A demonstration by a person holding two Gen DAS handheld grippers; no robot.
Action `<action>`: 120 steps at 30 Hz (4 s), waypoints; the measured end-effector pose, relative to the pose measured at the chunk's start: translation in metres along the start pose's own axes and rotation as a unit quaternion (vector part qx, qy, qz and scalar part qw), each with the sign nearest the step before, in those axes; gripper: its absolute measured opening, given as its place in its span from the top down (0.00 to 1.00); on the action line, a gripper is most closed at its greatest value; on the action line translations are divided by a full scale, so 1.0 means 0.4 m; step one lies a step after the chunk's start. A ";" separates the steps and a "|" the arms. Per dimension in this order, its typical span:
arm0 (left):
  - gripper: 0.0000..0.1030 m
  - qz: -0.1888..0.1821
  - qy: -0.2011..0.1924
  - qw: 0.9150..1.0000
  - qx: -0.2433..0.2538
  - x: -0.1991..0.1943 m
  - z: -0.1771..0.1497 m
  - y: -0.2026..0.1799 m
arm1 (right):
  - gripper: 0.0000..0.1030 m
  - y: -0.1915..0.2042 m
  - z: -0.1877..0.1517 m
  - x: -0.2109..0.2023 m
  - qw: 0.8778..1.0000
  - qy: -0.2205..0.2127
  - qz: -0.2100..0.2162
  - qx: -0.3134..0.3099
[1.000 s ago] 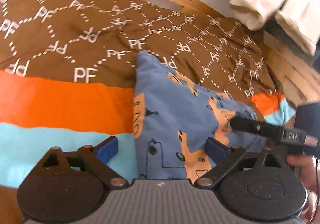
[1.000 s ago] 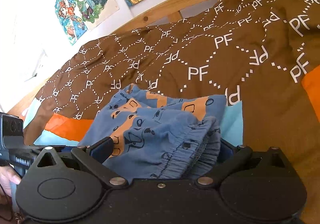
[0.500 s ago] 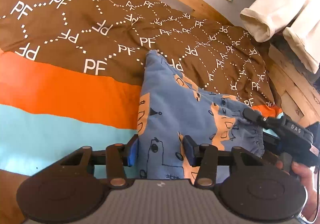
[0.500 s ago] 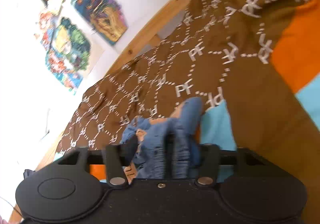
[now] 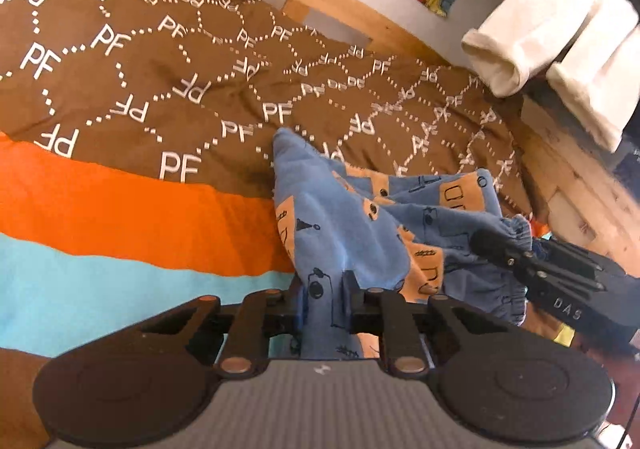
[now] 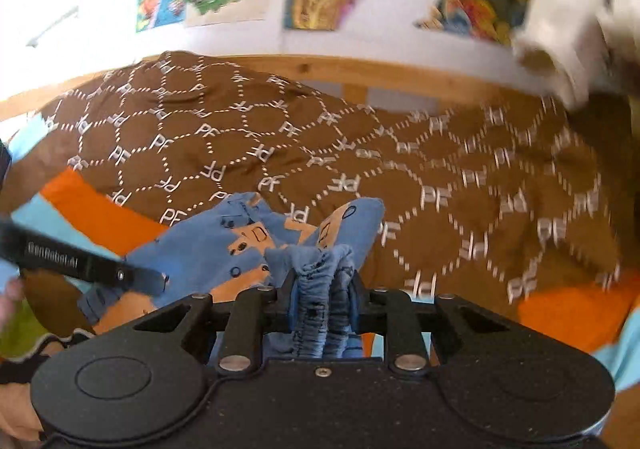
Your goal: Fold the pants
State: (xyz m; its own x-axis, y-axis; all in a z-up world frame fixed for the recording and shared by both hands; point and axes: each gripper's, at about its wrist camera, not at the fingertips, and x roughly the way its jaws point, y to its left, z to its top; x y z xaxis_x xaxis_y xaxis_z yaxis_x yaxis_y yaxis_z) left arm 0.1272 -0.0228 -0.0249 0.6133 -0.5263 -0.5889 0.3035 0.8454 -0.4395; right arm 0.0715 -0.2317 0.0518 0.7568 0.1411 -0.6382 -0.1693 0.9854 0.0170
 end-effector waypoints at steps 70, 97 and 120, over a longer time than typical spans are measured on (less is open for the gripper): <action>0.00 0.210 -0.153 0.962 0.078 -0.246 0.058 -0.031 | 0.01 0.182 0.149 -0.064 0.992 -0.110 -0.048 0.041; 0.00 0.235 -0.114 0.962 0.080 -0.303 -0.066 -0.036 | 0.01 0.201 0.034 -0.136 0.995 -0.050 -0.033 0.076; 0.00 0.231 -0.103 0.965 0.072 -0.295 -0.066 -0.029 | 0.01 0.201 0.029 -0.130 0.995 -0.041 -0.033 0.080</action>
State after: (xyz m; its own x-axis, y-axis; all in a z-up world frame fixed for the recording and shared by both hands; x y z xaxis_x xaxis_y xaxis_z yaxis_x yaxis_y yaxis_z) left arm 0.0321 0.0273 0.0319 0.8344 -0.0735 -0.5462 0.0522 0.9972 -0.0543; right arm 0.0261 -0.1589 0.0952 0.8129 0.0770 -0.5773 -0.0202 0.9944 0.1042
